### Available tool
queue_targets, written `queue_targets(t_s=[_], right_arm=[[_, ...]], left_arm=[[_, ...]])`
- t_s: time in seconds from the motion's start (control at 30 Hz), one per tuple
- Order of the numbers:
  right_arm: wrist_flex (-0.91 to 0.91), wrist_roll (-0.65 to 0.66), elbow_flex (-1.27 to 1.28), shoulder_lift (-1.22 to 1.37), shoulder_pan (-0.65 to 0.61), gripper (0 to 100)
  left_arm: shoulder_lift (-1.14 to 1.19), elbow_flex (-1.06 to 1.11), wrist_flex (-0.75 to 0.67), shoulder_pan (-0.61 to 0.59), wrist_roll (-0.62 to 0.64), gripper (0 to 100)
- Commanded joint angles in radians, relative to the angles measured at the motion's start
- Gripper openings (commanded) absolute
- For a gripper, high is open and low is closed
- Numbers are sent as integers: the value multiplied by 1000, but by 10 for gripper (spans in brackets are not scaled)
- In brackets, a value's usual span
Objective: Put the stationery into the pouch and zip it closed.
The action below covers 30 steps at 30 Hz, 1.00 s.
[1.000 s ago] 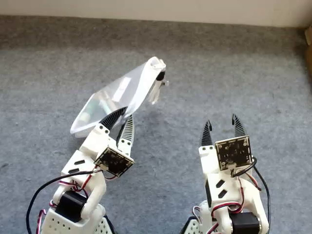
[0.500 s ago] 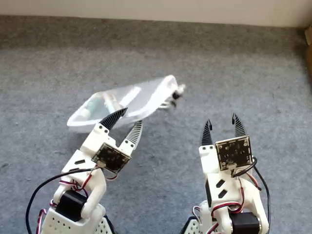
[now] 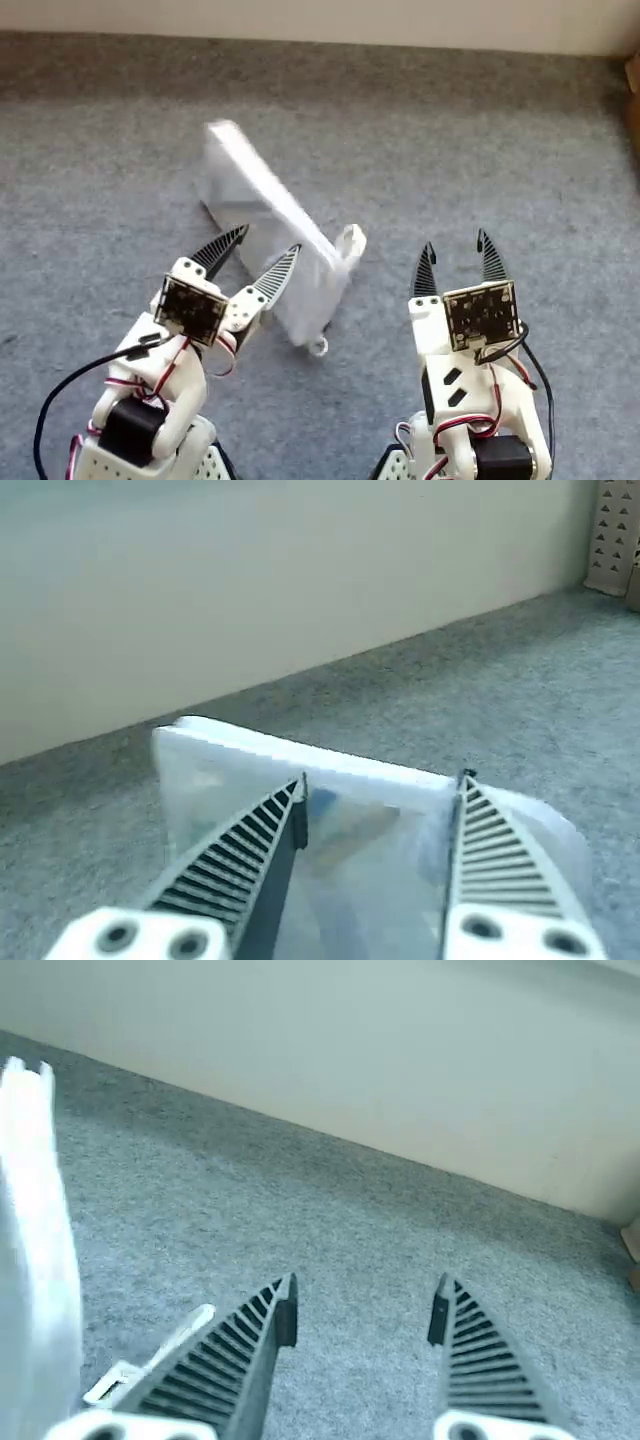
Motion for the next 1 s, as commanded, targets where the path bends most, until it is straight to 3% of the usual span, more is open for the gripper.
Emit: queue_targets(t_s=[0.0,0.37,0.47,0.7,0.97], right_arm=[[-36,-9,-8,-1,-13,206],[-35,-11,-8,-1,-13,206],[-31,-11,-8,-2,-15,204],[-36,-5,-13,-2,-41,23],[5,-11,-7,-2,-59,12]], left_arm=[[-16,-108,60,-28,35,229],[-16,-127,58,-120,35,222],[-16,-157,57,-143,31,162],[-16,-176,57,-245,29,38],[-16,-168,61,-378,29,38]])
